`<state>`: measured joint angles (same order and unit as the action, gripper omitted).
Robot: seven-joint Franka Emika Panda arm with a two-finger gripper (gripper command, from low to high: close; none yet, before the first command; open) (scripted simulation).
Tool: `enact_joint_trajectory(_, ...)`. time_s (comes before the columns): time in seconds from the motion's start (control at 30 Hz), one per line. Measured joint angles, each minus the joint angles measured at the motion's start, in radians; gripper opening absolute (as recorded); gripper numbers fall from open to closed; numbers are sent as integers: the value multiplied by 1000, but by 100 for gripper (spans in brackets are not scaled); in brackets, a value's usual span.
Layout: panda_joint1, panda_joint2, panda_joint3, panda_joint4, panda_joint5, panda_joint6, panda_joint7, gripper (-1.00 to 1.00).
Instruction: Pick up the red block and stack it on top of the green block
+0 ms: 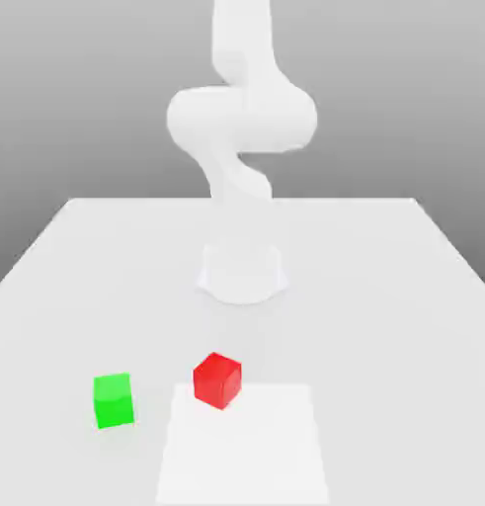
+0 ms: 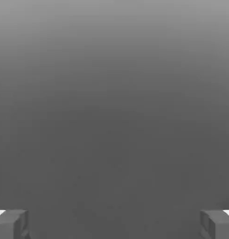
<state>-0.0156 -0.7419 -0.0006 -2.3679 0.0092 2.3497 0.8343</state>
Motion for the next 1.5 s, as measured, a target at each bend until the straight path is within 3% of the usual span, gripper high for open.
enact_joint_trajectory(0.53,-120,504,48,-534,20,412,327,0)
enact_joint_trajectory(0.77,-115,872,17,-558,-30,708,412,0)
enact_joint_trajectory(0.8,-109,901,11,-555,-32,733,415,-100)
enact_joint_trajectory(1.03,-110,905,11,-555,-36,737,418,-100)
enact_joint_trajectory(1.3,-112,642,22,-591,-3,510,394,-100)
enact_joint_trajectory(1.5,-271,632,-117,-437,-35,347,417,-100)
